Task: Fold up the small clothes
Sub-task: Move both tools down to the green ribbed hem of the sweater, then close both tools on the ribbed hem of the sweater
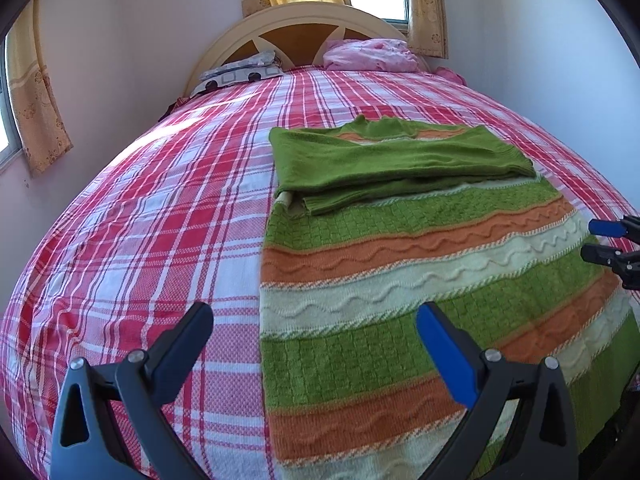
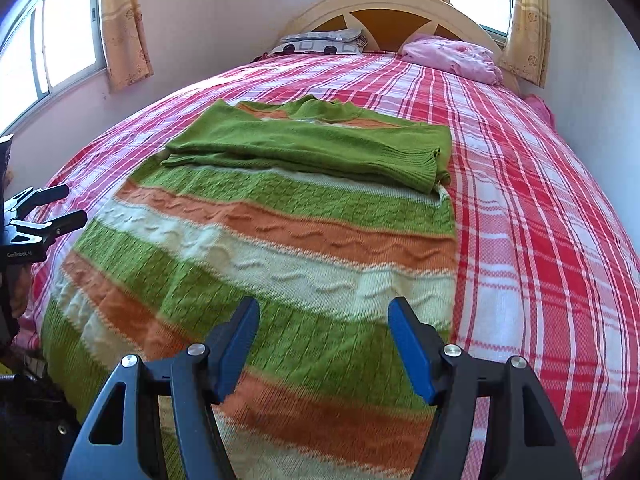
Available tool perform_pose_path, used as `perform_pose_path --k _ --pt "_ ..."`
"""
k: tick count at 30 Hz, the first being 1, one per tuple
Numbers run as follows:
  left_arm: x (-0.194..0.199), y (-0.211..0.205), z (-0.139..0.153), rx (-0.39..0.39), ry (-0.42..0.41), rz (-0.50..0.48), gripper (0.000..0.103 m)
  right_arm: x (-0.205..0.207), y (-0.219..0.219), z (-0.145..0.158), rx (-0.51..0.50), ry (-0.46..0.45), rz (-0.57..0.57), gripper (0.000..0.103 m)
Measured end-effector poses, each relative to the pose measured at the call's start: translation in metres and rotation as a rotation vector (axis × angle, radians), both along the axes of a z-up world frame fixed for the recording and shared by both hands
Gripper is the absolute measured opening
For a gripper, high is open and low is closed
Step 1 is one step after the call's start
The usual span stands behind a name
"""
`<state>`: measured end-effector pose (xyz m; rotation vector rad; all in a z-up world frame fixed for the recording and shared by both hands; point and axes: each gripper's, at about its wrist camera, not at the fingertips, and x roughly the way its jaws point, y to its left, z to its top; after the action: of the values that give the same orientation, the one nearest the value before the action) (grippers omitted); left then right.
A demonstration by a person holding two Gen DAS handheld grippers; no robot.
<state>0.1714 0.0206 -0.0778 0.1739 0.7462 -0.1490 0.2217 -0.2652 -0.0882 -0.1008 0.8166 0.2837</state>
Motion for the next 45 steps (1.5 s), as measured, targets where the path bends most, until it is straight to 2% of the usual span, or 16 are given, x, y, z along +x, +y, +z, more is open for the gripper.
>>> perform_pose_path --k 7,11,16,18,23,25,27,29,32,37,39,41,43,45 --pt "-0.024 0.013 -0.003 0.024 0.026 -0.012 0.103 -0.017 0.003 -0.006 0.003 0.023 0.012 0.068" --pt "-0.041 0.020 -0.006 0.000 0.051 -0.014 0.103 -0.029 0.005 -0.008 0.000 0.033 0.019 0.068" --pt "-0.068 0.031 -0.023 -0.028 0.136 -0.015 0.103 -0.052 0.002 -0.007 -0.003 0.009 0.015 0.068" --pt "-0.079 0.035 -0.032 -0.043 0.172 -0.006 0.099 -0.059 -0.001 -0.009 0.001 0.012 0.010 0.068" --pt "-0.087 0.042 -0.045 -0.134 0.267 0.000 0.078 -0.076 -0.005 -0.007 -0.002 -0.018 -0.010 0.068" --pt "-0.087 0.042 -0.046 -0.147 0.270 0.003 0.072 -0.083 -0.006 -0.006 0.011 -0.021 -0.015 0.068" --pt "-0.087 0.041 -0.046 -0.171 0.276 0.002 0.071 -0.089 -0.007 -0.007 0.013 -0.015 -0.018 0.068" --pt "-0.088 0.040 -0.048 -0.193 0.293 -0.003 0.058 -0.095 -0.009 -0.008 0.009 -0.017 -0.026 0.068" --pt "-0.089 0.038 -0.053 -0.222 0.324 -0.019 0.055 -0.103 -0.015 -0.008 0.018 -0.027 -0.043 0.068" --pt "-0.088 0.037 -0.054 -0.231 0.319 -0.016 0.054 -0.109 -0.025 -0.005 0.039 -0.035 -0.073 0.068" --pt "-0.089 0.036 -0.054 -0.240 0.318 -0.026 0.043 -0.112 -0.029 -0.007 0.045 -0.020 -0.083 0.068" --pt "-0.092 0.033 -0.053 -0.235 0.313 -0.043 0.022 -0.116 -0.035 -0.009 0.051 -0.002 -0.099 0.068" --pt "-0.094 0.032 -0.052 -0.232 0.299 -0.055 0.014 -0.121 -0.042 -0.010 0.054 0.013 -0.119 0.068" --pt "-0.096 0.031 -0.048 -0.202 0.275 -0.063 0.012 -0.127 -0.048 -0.012 0.065 0.030 -0.129 0.068"
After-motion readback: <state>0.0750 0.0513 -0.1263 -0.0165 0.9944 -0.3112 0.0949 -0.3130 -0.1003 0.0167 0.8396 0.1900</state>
